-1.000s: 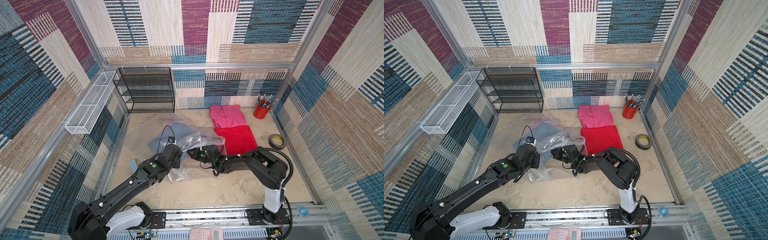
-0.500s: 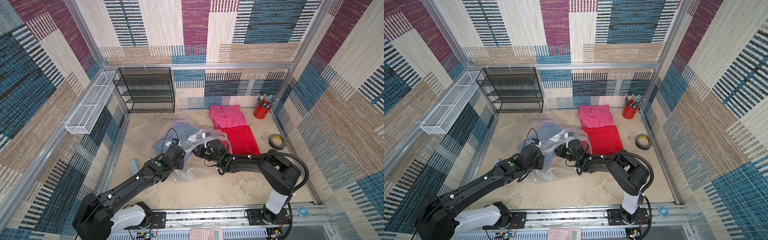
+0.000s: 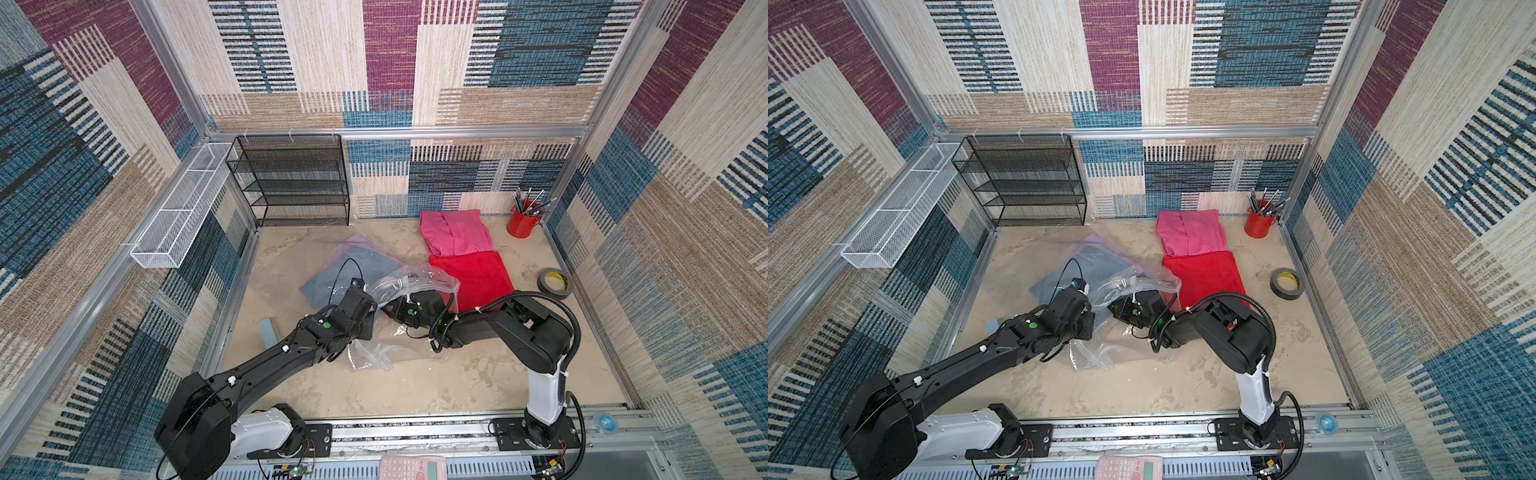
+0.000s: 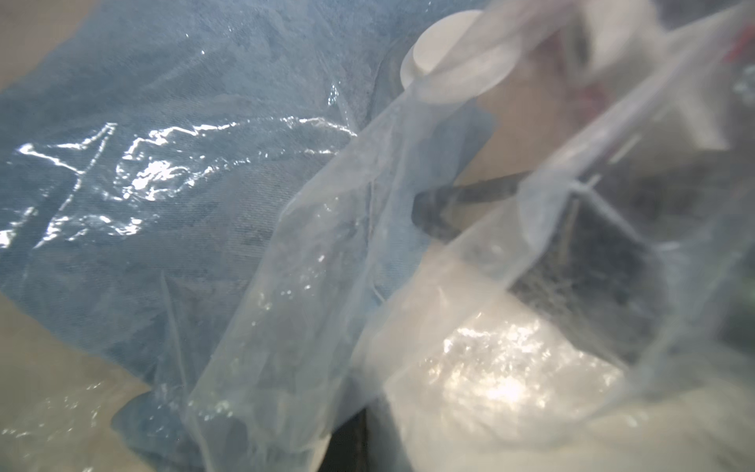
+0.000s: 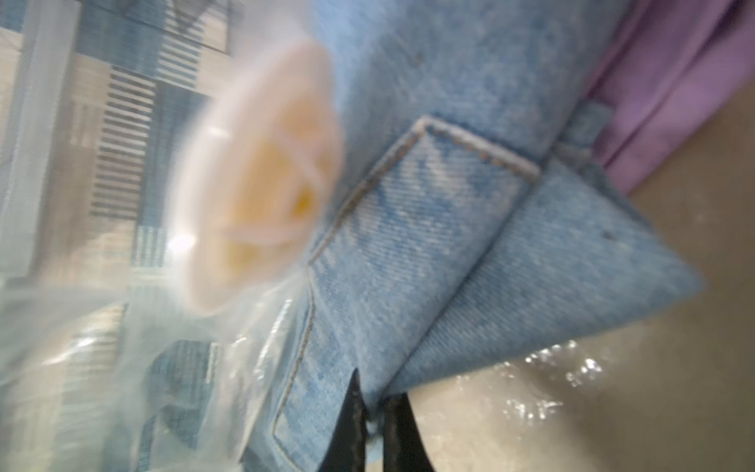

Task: Take the trousers out of the vacuum bag
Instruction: Take out the trousers from the vacuum bag.

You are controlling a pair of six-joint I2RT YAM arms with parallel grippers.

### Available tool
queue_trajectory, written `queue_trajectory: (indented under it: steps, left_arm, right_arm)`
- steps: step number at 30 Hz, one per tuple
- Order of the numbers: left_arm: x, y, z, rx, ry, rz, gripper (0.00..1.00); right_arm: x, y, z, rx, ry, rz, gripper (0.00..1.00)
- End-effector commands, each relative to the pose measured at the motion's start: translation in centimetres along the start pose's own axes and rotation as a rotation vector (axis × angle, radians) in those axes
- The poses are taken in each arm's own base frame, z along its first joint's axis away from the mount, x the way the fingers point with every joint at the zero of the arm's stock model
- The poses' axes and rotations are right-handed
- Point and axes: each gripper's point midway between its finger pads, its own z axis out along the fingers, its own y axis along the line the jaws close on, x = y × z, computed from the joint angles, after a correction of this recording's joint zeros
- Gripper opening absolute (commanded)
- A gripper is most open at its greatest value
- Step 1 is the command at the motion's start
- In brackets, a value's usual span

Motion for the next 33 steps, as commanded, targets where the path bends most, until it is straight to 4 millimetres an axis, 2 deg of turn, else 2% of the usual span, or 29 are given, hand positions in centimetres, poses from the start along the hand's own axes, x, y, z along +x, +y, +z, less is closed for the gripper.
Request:
queue_trajectory:
  steps: [1,6,9,15,19,25,29,33]
  left_arm:
    - [-1.1,-0.6,0.0,0.017,-0.025,-0.036,0.00]
    - [-3.5,-1.1,-0.1,0.015,-0.087,-0.045,0.00]
    - [-3.7,-1.1,0.3,-0.003,-0.084,-0.029,0.00]
    - [-2.6,-0.4,2.0,-0.055,-0.053,-0.016,0.00]
    - [-2.5,0.0,2.4,-0.076,-0.045,0.001,0.00]
    - [-1.7,0.8,2.7,-0.101,-0.032,0.012,0.00]
    - [-1.3,0.9,2.7,-0.093,-0.031,0.017,0.00]
    - [-0.9,1.0,2.4,-0.084,-0.030,0.022,0.00]
  right_arm:
    - [-0.4,1.6,-0.9,-0.023,-0.051,-0.074,0.00]
    - [1.6,1.7,-1.1,-0.009,-0.045,-0.124,0.00]
    - [1.9,2.5,-1.7,-0.007,-0.068,-0.157,0.00]
    - [0.5,4.0,-3.9,-0.011,-0.147,-0.180,0.00]
    - [0.0,4.7,-5.4,-0.007,-0.178,-0.193,0.00]
    - [-1.4,6.8,-7.6,-0.002,-0.218,-0.239,0.00]
    - [-2.7,7.0,-8.4,0.023,-0.228,-0.232,0.00]
    - [-3.0,6.1,-8.5,0.034,-0.200,-0.225,0.00]
